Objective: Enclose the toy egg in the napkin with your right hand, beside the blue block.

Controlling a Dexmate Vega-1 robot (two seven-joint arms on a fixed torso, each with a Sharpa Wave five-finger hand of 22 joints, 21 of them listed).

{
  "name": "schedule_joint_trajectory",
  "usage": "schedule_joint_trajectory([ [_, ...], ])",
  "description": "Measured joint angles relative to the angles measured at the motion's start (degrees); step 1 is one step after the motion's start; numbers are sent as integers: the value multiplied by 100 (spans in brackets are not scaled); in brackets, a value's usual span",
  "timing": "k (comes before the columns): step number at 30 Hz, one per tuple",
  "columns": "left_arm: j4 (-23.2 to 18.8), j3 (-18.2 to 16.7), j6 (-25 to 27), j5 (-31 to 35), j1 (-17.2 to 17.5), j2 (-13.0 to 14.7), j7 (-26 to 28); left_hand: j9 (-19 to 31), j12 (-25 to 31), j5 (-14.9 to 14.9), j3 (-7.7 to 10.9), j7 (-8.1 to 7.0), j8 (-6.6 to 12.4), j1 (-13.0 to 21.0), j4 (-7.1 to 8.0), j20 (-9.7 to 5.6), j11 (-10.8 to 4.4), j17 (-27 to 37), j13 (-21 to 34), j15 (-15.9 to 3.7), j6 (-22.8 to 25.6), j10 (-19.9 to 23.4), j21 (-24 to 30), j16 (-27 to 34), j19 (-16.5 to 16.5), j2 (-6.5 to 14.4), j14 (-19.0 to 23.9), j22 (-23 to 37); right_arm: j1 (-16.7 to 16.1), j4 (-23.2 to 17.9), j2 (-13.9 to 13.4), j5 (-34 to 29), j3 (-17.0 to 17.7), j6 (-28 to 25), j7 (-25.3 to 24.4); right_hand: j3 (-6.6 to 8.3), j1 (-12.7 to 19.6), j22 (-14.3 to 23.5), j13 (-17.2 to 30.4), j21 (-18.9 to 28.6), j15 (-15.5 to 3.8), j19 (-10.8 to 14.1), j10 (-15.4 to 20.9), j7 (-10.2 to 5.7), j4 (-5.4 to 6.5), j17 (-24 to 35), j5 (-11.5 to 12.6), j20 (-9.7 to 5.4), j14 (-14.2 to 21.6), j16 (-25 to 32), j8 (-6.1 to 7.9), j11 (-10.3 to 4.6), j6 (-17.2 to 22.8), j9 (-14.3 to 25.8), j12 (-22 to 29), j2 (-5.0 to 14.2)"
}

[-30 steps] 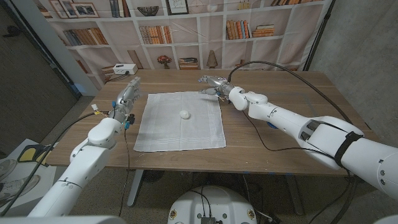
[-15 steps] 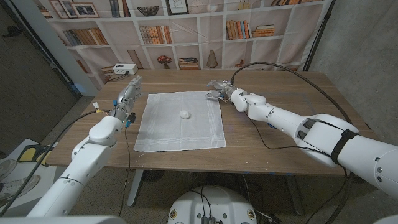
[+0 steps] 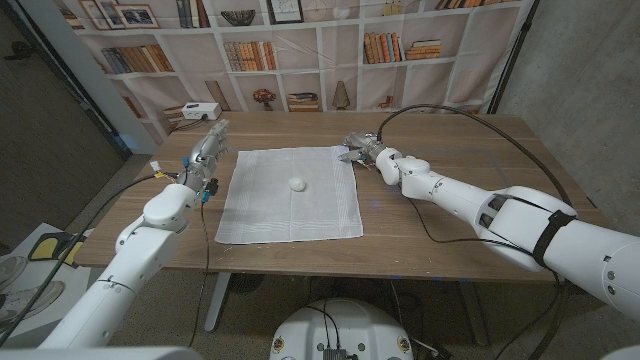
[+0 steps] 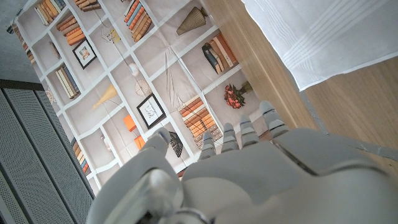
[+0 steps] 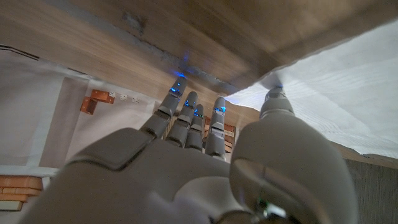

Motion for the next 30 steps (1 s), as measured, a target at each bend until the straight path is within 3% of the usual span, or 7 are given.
schedule_joint_trajectory([
  [9,-59,-12,-2,-3,45,20,8,0,0,0,0,0,0,-23,0,0,0,0,0,0,0,0,0,0,0,-23,0,0,36,97,13,-97,-117,-13,-12,310,615,-6,-54,-195,-23,0,363,-103,-312,-52,120,-82,193,44,207,-217,588,-9,63,324],
  [14,-100,-23,-3,-3,73,22,20,0,0,0,0,0,0,-23,0,0,0,0,0,0,0,0,0,0,0,-23,0,0,7,69,-20,-204,-192,-42,-157,579,1249,-12,-102,-238,-34,58,861,-135,-519,-101,163,-103,603,171,536,-388,1151,-15,170,473],
  [19,-173,-43,1,-4,129,26,44,0,0,0,0,-21,0,-23,0,0,0,0,0,0,-21,0,0,0,0,-23,0,0,-71,-24,-89,-301,-219,-47,-420,951,1754,15,-130,-292,-52,124,1347,-135,-510,-98,139,-143,913,254,546,-542,1151,-15,235,740],
  [22,-207,-55,25,-4,158,29,57,0,0,0,0,-21,0,-28,0,-21,0,0,0,0,-21,0,0,0,21,-29,0,0,-148,-143,-172,-338,-210,-24,-593,1053,1834,16,-133,-304,-62,185,1530,-135,-455,-89,95,-143,1004,297,1094,-594,1151,-15,239,777],
  [23,-232,-60,27,-4,177,31,58,0,0,0,0,-21,0,-45,0,-31,0,0,0,0,-21,0,0,0,31,-45,0,0,-148,-143,-172,-342,-210,-16,-637,1078,1850,16,-133,-304,-58,185,1560,-165,-453,-89,95,-143,1042,297,1174,-593,1188,-13,264,793],
  [26,-272,-70,60,-2,207,33,67,0,0,0,0,-21,0,-45,0,-31,0,0,0,0,-21,0,0,0,30,-45,0,0,-276,-348,-287,-350,-127,19,-825,1129,1888,16,-133,-304,-64,246,1683,-117,-432,-89,50,-143,1105,318,1210,-572,2152,-11,273,781],
  [30,-317,-81,71,0,236,35,69,0,0,0,0,-21,0,-76,0,-31,0,0,0,0,-21,0,0,0,30,-15,0,0,-426,-606,-426,-350,-19,59,-1041,1176,1925,16,-133,-304,-62,308,1742,-103,-433,-100,38,-143,1166,318,1242,-594,2328,63,294,744],
])
